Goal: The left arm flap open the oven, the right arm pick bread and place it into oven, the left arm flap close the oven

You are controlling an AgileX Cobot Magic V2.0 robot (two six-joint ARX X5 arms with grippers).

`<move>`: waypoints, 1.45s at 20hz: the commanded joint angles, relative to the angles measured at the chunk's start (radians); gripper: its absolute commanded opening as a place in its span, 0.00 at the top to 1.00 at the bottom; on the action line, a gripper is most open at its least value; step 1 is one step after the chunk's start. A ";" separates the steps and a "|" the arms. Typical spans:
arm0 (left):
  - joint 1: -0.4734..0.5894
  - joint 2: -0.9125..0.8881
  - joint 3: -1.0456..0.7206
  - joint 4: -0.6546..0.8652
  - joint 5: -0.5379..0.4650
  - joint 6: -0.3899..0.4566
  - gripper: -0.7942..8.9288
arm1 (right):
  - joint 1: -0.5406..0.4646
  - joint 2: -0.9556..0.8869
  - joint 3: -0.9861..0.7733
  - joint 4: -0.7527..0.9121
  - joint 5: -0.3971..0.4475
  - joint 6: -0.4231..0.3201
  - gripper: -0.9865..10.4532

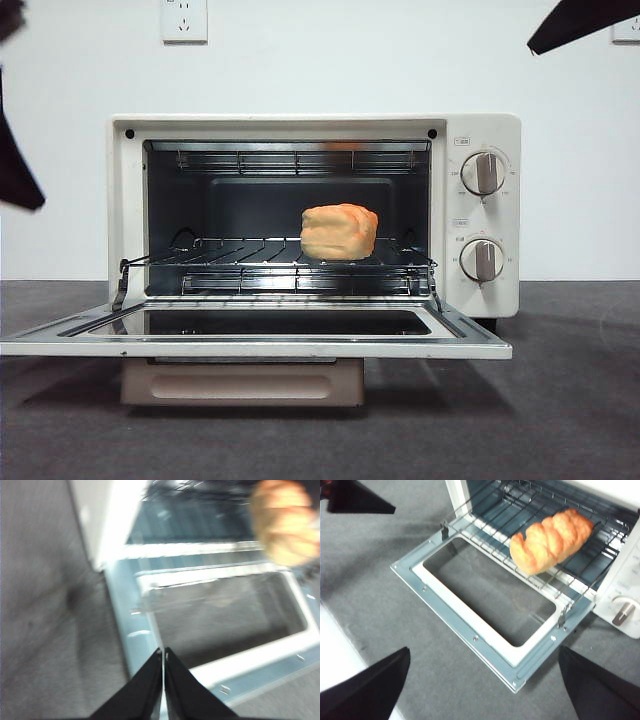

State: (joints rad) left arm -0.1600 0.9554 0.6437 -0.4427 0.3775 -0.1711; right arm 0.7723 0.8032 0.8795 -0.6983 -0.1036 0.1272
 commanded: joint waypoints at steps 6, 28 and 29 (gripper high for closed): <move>0.083 0.290 -0.002 0.101 0.068 0.064 0.91 | 0.007 -0.048 0.010 -0.013 -0.001 -0.008 0.50; 0.087 0.552 -0.002 0.254 0.364 0.039 0.91 | 0.007 -0.054 0.010 -0.007 0.007 -0.004 0.50; 0.091 0.552 -0.002 0.263 0.378 0.028 0.91 | 0.007 -0.054 0.010 -0.007 0.007 -0.003 0.50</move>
State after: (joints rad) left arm -0.0582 1.4956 0.6319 -0.2100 0.6872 -0.1356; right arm 0.7723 0.7464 0.8795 -0.7151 -0.1009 0.1272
